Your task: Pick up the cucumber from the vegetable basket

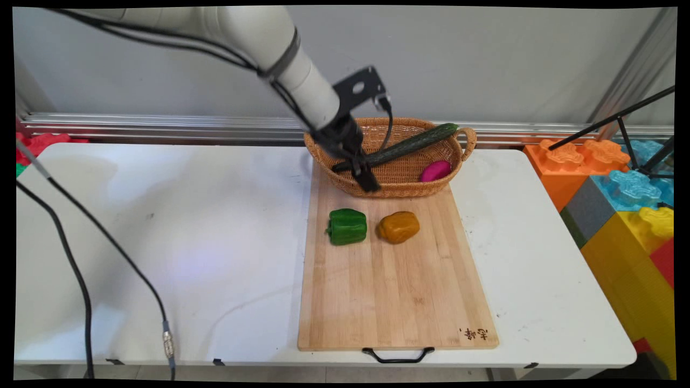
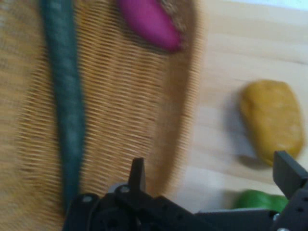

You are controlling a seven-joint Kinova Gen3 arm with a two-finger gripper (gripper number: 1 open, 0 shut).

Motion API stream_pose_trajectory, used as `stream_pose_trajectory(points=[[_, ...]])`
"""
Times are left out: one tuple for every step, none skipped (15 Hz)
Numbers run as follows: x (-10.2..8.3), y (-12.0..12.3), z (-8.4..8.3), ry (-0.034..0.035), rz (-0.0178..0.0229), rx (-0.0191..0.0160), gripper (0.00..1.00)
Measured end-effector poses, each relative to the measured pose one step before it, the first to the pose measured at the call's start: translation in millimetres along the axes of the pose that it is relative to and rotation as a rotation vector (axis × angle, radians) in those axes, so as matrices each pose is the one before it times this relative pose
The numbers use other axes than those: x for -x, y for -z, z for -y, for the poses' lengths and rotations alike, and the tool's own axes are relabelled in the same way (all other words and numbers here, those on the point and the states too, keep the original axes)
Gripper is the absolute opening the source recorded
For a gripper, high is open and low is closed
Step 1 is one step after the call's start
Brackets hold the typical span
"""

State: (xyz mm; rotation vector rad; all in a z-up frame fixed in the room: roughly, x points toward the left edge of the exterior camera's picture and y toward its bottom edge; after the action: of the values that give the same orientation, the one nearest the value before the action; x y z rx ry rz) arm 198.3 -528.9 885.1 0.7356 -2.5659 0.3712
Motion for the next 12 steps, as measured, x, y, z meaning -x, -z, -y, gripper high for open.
stream_pose_trajectory(points=[[-4.86,2.63,11.58,-0.00136,-0.00787,-0.02435,1.0],[-3.45,0.9,11.64,0.00095,-0.00703,-0.02418,1.0],[-2.35,-0.88,9.51,0.00209,-0.00695,-0.01904,1.0],[-2.47,-3.07,10.72,0.00478,-0.01189,-0.02111,1.0],[-2.33,-5.46,10.2,0.00364,-0.01292,-0.0183,1.0],[-1.42,-6.18,6.84,0.00142,-0.01011,-0.01015,1.0],[-0.88,-10.82,8.29,-0.00011,-0.01453,-0.01148,1.0],[-0.64,-7.64,4.6,-0.0002,-0.00858,-0.00617,1.0],[0.42,-6.69,3.17,0.00063,-0.00502,-0.00337,1.0],[1.2,-11.38,4.63,0.00163,-0.00839,-0.00523,1.0],[1.25,-10.39,2.89,0.0006,-0.00565,-0.00153,1.0],[2.01,-14.12,2.55,0.00194,-0.00679,0.00064,1.0]])
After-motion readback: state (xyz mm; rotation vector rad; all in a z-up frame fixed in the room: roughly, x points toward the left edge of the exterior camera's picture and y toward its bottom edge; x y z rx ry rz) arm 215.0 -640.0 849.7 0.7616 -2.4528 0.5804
